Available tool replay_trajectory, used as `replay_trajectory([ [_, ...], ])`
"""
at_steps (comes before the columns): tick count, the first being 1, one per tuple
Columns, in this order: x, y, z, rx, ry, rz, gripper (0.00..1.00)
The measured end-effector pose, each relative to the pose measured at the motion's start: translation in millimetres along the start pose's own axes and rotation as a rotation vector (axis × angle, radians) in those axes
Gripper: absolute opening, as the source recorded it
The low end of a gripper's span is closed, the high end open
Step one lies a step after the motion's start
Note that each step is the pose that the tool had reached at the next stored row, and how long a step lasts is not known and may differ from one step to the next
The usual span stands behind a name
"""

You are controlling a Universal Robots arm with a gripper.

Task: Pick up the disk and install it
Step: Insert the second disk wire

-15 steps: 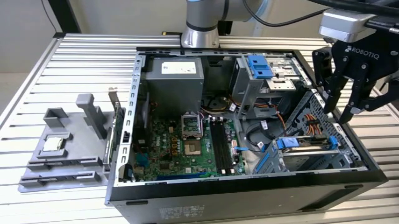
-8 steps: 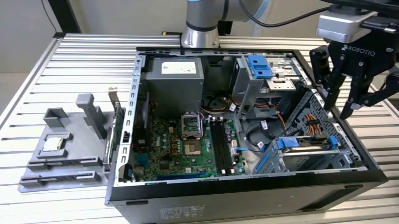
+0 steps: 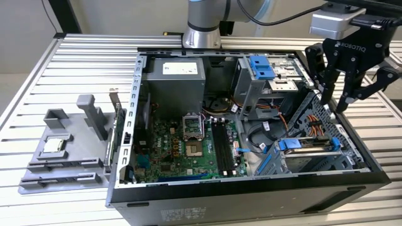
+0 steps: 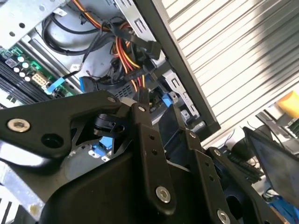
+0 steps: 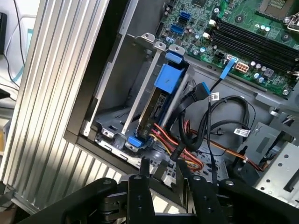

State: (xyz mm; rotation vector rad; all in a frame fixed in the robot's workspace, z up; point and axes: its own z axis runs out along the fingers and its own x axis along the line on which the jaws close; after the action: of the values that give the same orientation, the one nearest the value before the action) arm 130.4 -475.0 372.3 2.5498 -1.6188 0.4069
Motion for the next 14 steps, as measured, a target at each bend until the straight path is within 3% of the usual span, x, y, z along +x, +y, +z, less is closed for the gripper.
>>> replay_trajectory([
  [6, -8.4, -2.5, 8.4, 0.0060, -0.0006, -0.023, 0.00],
  [12, -9.4, -5.1, 11.0, 0.0037, -0.0002, -0.031, 0.00],
  [13, -9.5, -5.3, 11.0, 0.0031, 0.0012, -0.031, 0.00],
  [14, -10.2, -6.1, 11.2, -0.0026, 0.0119, -0.034, 0.00],
])
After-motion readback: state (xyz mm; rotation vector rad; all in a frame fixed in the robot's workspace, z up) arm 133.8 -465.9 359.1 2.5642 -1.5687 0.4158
